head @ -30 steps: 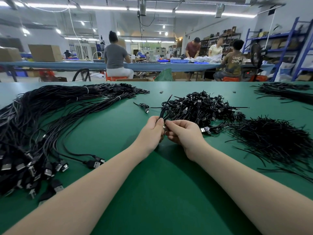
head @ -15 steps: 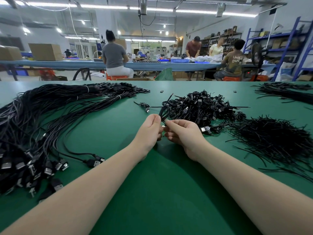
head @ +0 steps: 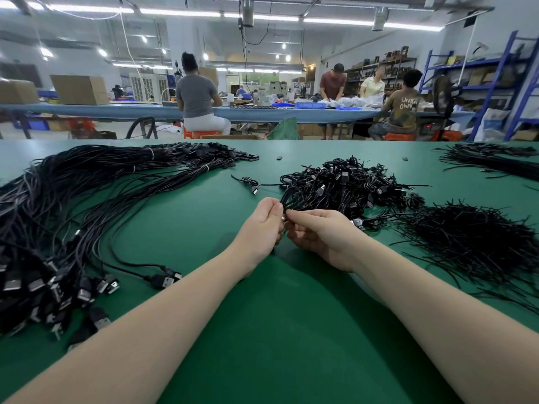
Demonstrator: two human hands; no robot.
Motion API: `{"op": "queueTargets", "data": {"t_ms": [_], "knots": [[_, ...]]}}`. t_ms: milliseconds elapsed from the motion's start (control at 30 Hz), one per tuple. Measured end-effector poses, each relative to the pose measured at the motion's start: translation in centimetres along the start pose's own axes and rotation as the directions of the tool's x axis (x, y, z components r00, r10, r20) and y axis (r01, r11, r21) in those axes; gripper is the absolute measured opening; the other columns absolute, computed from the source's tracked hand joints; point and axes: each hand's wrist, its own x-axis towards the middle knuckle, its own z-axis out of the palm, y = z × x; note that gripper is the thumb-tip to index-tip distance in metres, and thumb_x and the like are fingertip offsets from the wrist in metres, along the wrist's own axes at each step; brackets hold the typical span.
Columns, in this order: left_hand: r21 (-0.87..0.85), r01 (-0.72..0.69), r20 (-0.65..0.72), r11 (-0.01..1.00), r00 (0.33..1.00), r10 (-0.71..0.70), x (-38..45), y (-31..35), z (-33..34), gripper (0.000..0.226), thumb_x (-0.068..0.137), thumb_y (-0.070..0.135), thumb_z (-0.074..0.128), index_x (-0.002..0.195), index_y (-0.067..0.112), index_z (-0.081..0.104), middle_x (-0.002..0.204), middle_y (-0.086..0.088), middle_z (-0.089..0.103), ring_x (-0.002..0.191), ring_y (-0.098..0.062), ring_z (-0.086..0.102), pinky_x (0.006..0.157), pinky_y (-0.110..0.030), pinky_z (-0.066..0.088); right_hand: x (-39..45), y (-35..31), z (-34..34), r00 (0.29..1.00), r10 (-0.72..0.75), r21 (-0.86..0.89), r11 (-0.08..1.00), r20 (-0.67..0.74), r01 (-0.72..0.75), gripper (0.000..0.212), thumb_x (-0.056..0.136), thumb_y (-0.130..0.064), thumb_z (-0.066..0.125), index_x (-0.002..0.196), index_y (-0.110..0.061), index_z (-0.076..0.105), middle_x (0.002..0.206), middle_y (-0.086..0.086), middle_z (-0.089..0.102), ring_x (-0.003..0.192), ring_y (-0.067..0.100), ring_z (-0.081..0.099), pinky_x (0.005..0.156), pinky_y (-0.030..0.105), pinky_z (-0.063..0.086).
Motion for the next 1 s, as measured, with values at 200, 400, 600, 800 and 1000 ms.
{"op": "queueTargets", "data": {"t_ms": [200, 400, 600, 800, 1000], "knots": [[0.043, -0.014, -0.026, 0.999, 1.0, 0.015, 0.1, -0.3, 0.0, 0.023, 0.104, 0.025, 0.034, 0.084, 0.021, 0.043, 0.05, 0.017, 0.04, 0.05, -0.006, 0.032, 0.057, -0.028, 0.031, 0.0, 0.4, 0.0, 0.997, -0.08, -0.036, 0.996, -0.014, 0.079, 0.009, 0.082, -0.013, 0.072, 0.073, -0.011, 0.074, 0.067, 0.003, 0.068, 0.054, 0.01, 0.06, 0.054, 0.02, 0.051], [0.069, -0.018, -0.041, 0.997, 0.999, 0.021, 0.0, -0.4, -0.1, 0.021, 0.103, 0.027, 0.036, 0.084, 0.024, 0.044, 0.062, 0.006, 0.036, 0.056, -0.012, 0.031, 0.064, -0.035, 0.03, 0.1, 0.7, 0.2, 0.994, -0.104, -0.015, 0.994, -0.042, 0.104, 0.006, 0.08, -0.012, 0.074, 0.079, -0.007, 0.073, 0.07, 0.006, 0.069, 0.056, 0.012, 0.06, 0.059, 0.021, 0.053], [0.089, 0.021, -0.104, 0.996, 0.995, -0.011, 0.0, -0.1, 0.2, 0.022, 0.102, 0.029, 0.038, 0.083, 0.023, 0.048, 0.064, 0.005, 0.048, 0.062, -0.015, 0.04, 0.065, -0.032, 0.036, 0.3, 0.7, 0.3, 0.906, -0.403, -0.458, 0.834, -0.127, 0.307, 0.006, 0.082, -0.016, 0.073, 0.076, -0.016, 0.073, 0.069, 0.002, 0.07, 0.062, 0.01, 0.059, 0.063, 0.028, 0.051], [0.137, 0.119, -0.136, 0.983, 0.986, -0.101, -0.1, 0.4, 0.4, 0.035, 0.096, 0.042, 0.044, 0.083, 0.014, 0.058, 0.062, 0.004, 0.07, 0.058, -0.012, 0.065, 0.07, -0.034, 0.052, -0.1, 0.3, 0.3, 0.764, -0.645, -0.817, 0.428, 0.024, 0.386, 0.01, 0.083, -0.013, 0.068, 0.074, -0.017, 0.071, 0.065, -0.012, 0.063, 0.059, 0.0, 0.055, 0.059, 0.011, 0.04], [0.087, 0.063, -0.115, 0.994, 0.992, -0.053, -0.5, 0.6, 0.3, 0.055, 0.093, 0.052, 0.043, 0.072, 0.005, 0.061, 0.083, 0.0, 0.064, 0.072, -0.013, 0.055, 0.074, -0.029, 0.041, -0.6, 0.1, 0.0, 0.637, -0.765, -0.894, 0.215, 0.096, 0.393, 0.007, 0.085, -0.007, 0.063, 0.078, -0.007, 0.066, 0.077, 0.0, 0.062, 0.074, 0.016, 0.054, 0.068, 0.029, 0.044]]}}
